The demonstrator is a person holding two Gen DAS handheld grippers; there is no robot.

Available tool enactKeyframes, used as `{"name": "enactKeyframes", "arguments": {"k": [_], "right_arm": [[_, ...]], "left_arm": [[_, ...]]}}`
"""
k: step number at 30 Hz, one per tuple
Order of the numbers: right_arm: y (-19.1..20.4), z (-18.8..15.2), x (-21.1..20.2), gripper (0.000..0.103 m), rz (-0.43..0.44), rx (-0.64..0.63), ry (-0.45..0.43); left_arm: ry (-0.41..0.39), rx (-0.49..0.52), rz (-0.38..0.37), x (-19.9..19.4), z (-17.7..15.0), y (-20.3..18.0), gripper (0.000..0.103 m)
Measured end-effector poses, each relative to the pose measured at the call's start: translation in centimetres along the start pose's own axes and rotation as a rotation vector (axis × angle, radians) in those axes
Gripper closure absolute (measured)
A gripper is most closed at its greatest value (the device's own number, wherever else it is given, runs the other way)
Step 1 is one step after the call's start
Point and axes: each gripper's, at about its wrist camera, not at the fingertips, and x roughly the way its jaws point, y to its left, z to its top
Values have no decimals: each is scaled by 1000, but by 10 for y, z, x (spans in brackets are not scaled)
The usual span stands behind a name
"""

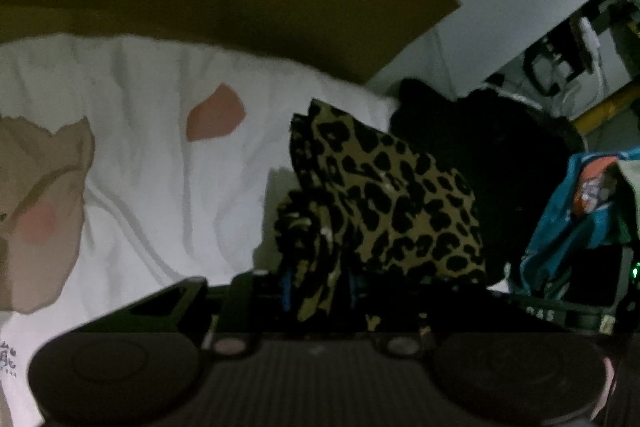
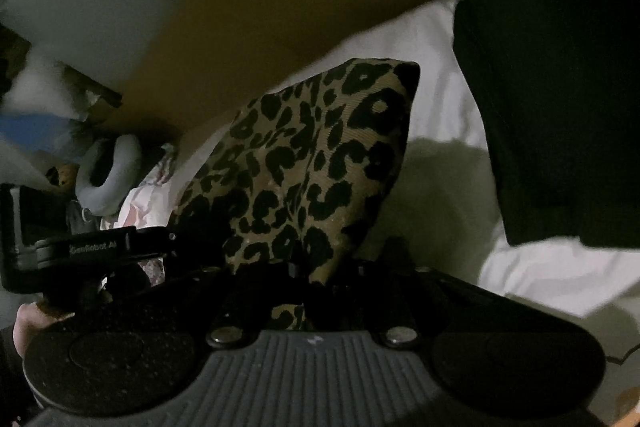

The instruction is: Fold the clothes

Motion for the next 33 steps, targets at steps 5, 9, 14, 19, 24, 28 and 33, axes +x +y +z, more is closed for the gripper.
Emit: {"name": "enactKeyframes", "arguments": {"k": [5, 9, 14, 19, 24, 28, 33], "right_arm": [[16, 11, -25, 96, 3, -38, -43], [36, 18, -46, 96, 1, -84, -86], [58, 29, -77, 96, -1, -129, -134], [82, 39, -107, 96, 4, -163, -188], [108, 48, -134, 96, 9, -213, -235], [122, 52, -152, 96, 22, -231, -257], [128, 57, -179, 96, 32, -248, -279]], "left_arm": [[-52, 9, -3, -24, 3, -16, 78], [-100, 8, -9, -43, 5, -32, 78], [-143, 25, -11, -66, 10, -56, 78], [-199, 36, -2, -96, 14, -83, 78], [-249, 40, 31, -122, 19, -108, 78], [-272, 36, 46, -140, 22, -126, 78], [-288, 43, 36, -153, 26, -148, 78]]}}
